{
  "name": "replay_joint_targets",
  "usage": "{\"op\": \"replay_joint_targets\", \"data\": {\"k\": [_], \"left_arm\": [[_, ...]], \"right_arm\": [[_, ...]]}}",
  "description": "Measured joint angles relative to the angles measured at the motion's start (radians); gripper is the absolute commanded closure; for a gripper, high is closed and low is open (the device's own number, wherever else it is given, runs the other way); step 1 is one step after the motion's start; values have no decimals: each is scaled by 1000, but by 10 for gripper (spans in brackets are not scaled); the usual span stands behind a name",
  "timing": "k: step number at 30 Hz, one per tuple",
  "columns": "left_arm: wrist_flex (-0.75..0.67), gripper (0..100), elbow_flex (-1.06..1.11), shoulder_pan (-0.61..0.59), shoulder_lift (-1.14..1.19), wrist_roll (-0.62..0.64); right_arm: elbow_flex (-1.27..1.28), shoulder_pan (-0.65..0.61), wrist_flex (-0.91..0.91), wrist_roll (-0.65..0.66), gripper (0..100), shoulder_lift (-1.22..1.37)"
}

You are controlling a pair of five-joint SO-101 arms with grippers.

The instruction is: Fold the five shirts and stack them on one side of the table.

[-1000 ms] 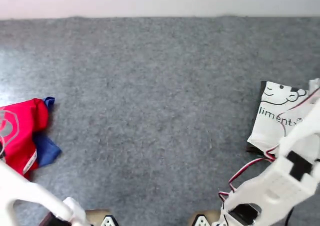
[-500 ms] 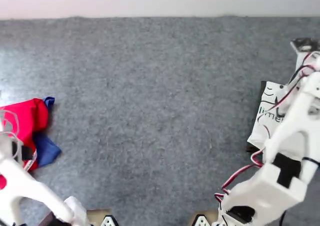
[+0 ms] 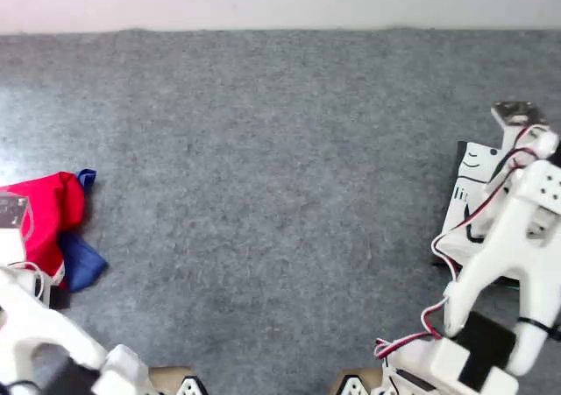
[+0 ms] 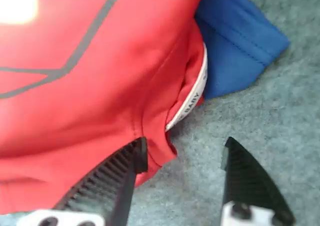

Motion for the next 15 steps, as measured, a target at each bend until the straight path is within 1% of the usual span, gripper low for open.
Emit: {"op": "replay_joint_targets", "data": {"k": [6, 8, 11, 15], "left_arm": [[-15, 764, -74, -26, 160, -18], [-35, 794, -81, -29, 201, -25], [-110, 842, -84, -29, 256, -28], [-167, 962, -86, -26, 315, -31]], "right_arm": [[41, 0, 0, 0, 990, -44], [52, 0, 0, 0, 990, -57], [54, 0, 0, 0, 990, -61], [55, 0, 0, 0, 990, -61]]}}
